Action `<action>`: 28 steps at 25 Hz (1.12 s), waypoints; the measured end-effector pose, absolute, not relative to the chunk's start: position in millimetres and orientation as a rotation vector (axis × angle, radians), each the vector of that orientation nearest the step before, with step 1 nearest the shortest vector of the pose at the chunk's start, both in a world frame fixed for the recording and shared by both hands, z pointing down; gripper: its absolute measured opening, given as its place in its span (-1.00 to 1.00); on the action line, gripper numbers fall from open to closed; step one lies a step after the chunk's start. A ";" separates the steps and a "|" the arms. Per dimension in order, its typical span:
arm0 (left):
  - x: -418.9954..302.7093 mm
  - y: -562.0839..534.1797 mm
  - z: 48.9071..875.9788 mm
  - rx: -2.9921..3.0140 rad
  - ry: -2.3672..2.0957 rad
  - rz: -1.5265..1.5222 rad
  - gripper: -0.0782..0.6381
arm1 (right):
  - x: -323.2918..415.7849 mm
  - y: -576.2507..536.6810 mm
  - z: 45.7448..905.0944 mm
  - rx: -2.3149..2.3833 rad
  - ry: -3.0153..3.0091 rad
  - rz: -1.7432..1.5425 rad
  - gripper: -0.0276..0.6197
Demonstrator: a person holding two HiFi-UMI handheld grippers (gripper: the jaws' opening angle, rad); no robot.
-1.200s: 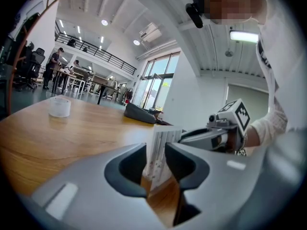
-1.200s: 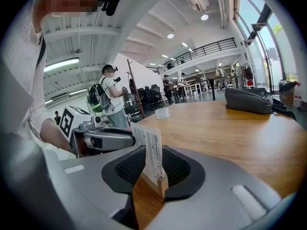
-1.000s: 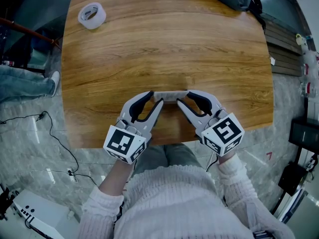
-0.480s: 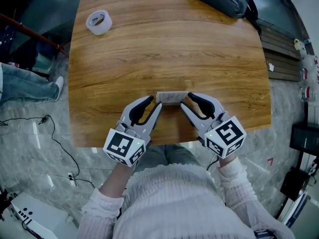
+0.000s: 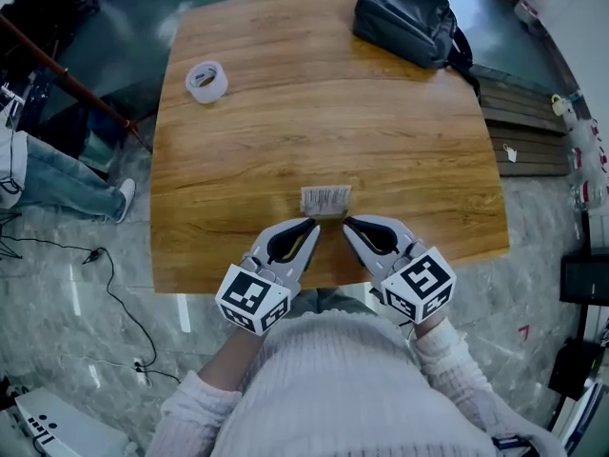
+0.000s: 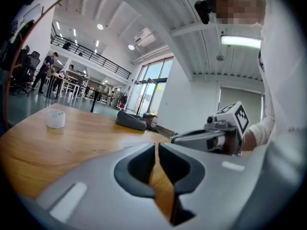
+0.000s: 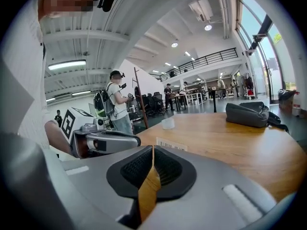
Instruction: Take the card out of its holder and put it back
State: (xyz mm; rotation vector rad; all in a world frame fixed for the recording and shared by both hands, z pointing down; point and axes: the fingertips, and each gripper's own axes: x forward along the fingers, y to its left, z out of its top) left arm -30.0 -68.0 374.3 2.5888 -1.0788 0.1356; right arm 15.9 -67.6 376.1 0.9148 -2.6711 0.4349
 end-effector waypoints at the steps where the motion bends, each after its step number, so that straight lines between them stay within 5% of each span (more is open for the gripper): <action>1: -27.8 -65.4 372.1 2.594 -1.078 0.135 -0.70 | 15.0 -65.2 374.3 0.914 -2.679 0.439 -0.89; 28: -19.7 -32.4 374.0 2.518 -1.017 0.106 -0.76 | 10.7 -29.7 377.5 0.951 -2.676 0.465 -0.91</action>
